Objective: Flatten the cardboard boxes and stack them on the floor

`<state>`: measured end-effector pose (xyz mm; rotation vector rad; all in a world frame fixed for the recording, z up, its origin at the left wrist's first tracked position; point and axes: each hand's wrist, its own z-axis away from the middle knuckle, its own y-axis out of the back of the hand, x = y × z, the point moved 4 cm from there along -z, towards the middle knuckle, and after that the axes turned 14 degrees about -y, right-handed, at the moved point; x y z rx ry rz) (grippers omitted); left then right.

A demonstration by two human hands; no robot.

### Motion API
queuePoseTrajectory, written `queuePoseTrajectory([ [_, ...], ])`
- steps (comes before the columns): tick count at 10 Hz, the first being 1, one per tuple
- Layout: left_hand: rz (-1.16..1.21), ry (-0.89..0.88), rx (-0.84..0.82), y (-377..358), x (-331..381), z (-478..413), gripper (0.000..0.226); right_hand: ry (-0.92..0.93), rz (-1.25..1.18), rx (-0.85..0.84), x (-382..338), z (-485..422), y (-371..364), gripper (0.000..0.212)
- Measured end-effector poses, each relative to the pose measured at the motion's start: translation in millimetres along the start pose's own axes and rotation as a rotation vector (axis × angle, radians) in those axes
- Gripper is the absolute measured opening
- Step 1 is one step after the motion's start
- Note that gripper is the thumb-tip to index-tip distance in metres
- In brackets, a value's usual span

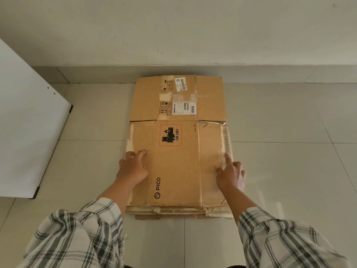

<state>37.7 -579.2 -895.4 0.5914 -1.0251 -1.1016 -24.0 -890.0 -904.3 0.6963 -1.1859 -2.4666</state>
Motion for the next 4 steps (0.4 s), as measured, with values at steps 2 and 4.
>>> queuePoseTrajectory([
  [2, -0.004, 0.035, -0.179, 6, 10, 5, 0.084, -0.022, 0.159, -0.104, -9, 3, 10, 0.064],
  [4, -0.052, -0.116, -0.279, 74, 70, 50, 0.079, 0.054, 0.307, -0.117, -61, 61, 81, 0.059],
])
